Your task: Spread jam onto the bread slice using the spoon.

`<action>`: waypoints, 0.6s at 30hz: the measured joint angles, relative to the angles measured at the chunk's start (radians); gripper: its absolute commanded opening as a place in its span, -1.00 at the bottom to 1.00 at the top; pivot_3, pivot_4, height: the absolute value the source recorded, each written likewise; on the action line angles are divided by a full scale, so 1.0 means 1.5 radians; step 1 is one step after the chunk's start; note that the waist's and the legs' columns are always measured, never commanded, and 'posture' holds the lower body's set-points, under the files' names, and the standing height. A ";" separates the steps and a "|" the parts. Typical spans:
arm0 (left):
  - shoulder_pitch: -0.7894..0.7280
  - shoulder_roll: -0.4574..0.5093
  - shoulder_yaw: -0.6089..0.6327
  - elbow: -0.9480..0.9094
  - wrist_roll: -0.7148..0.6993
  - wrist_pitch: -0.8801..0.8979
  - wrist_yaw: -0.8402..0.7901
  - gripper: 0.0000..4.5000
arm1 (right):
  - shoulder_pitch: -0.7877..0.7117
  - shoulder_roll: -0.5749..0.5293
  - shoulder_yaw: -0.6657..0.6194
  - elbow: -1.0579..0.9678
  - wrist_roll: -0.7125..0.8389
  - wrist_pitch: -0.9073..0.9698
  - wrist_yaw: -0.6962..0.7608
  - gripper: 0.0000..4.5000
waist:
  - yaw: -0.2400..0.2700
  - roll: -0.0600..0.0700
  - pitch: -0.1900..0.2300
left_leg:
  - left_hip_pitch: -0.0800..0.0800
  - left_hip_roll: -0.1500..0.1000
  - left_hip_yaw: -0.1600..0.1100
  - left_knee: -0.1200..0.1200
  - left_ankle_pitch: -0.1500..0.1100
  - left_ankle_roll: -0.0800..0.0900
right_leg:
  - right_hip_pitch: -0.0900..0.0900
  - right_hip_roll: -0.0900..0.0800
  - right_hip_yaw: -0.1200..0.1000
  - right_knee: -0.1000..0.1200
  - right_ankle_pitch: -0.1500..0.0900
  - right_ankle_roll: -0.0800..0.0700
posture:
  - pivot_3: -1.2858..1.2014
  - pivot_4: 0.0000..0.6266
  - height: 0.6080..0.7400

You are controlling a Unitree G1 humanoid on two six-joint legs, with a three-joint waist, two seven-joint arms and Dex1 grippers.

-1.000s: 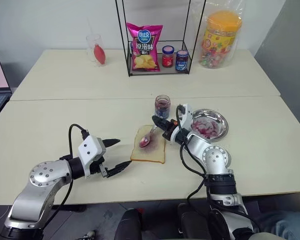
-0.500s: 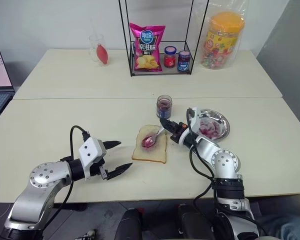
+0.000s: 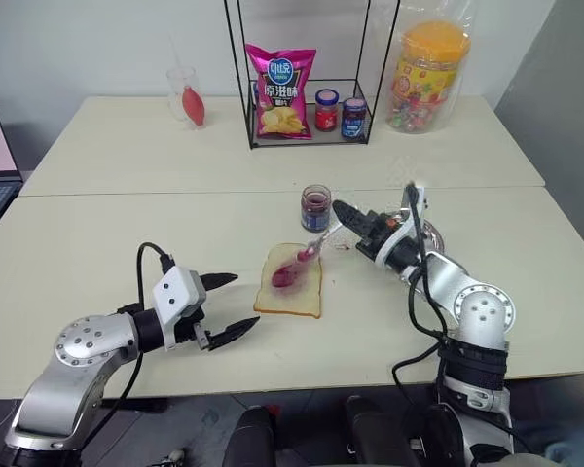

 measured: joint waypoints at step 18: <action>-0.314 -0.146 -0.255 0.043 0.044 0.130 0.084 1.00 | 0.082 -0.199 -0.114 0.085 -0.058 -0.155 0.094 -1.00 | -0.001 0.000 0.000 | 0.002 -0.002 0.000 0.001 0.000 0.000 | 0.004 0.000 0.001 -0.001 -0.001 0.004 | 0.03 -0.52 1.00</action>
